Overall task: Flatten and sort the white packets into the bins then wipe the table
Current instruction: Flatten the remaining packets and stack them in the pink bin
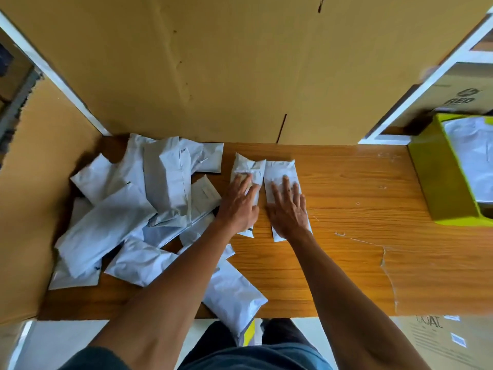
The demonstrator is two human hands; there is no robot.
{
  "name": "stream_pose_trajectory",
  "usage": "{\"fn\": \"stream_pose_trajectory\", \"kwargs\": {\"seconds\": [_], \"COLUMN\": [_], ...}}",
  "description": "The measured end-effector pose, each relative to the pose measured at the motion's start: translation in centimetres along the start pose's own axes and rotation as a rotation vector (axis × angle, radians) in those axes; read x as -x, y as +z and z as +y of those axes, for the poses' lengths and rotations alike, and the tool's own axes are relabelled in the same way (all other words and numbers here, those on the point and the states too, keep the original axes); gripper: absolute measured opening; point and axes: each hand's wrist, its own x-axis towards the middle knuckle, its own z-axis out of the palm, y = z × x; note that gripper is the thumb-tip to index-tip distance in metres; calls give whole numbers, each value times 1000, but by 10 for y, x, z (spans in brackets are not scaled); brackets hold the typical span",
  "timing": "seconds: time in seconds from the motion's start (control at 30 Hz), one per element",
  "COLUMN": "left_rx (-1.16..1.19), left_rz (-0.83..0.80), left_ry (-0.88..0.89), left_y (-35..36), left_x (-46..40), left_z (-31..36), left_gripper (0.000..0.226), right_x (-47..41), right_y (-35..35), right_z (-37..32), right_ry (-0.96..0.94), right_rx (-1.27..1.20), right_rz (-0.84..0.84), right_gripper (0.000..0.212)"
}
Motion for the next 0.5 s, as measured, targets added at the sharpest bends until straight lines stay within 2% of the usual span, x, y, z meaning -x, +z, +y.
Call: {"fn": "stream_pose_trajectory", "kwargs": {"seconds": [0.23,0.5], "left_rx": [-35,-86], "left_rz": [5,79], "left_ry": [-82,-88], "left_y": [2,23], "left_x": [-5,-8], "left_z": [2,1], "left_gripper": [82,82], "right_x": [-1,-3], "right_y": [-3,10], "right_z": [-4,-5], "right_ry": [91,29], "right_rx": [-26,-96], "right_rz": [41,160], "right_gripper": [86,64]}}
